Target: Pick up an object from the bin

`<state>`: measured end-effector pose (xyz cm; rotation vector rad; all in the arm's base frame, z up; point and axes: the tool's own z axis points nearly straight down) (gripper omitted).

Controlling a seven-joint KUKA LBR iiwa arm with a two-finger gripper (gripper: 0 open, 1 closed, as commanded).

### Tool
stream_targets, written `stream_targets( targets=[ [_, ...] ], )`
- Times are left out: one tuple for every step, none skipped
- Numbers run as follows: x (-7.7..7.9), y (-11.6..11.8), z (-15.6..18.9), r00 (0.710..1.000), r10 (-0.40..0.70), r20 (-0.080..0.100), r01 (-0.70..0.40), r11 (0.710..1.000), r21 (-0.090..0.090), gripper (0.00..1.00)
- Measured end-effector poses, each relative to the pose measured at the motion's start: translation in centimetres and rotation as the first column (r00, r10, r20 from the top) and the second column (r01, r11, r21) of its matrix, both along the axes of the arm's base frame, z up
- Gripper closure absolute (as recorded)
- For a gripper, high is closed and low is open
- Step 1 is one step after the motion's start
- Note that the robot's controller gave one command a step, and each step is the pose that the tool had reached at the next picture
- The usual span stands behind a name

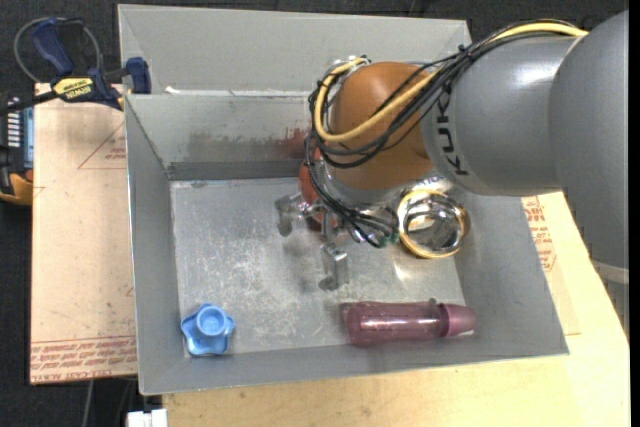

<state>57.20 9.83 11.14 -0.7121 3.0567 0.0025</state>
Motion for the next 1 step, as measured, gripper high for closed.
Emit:
stream_targets(
  targets=[
    [2.03, -1.66, 6.06, 0.915, -0.403, 0.008, 0.403, 0.915, 0.011, 1.0]
  ],
)
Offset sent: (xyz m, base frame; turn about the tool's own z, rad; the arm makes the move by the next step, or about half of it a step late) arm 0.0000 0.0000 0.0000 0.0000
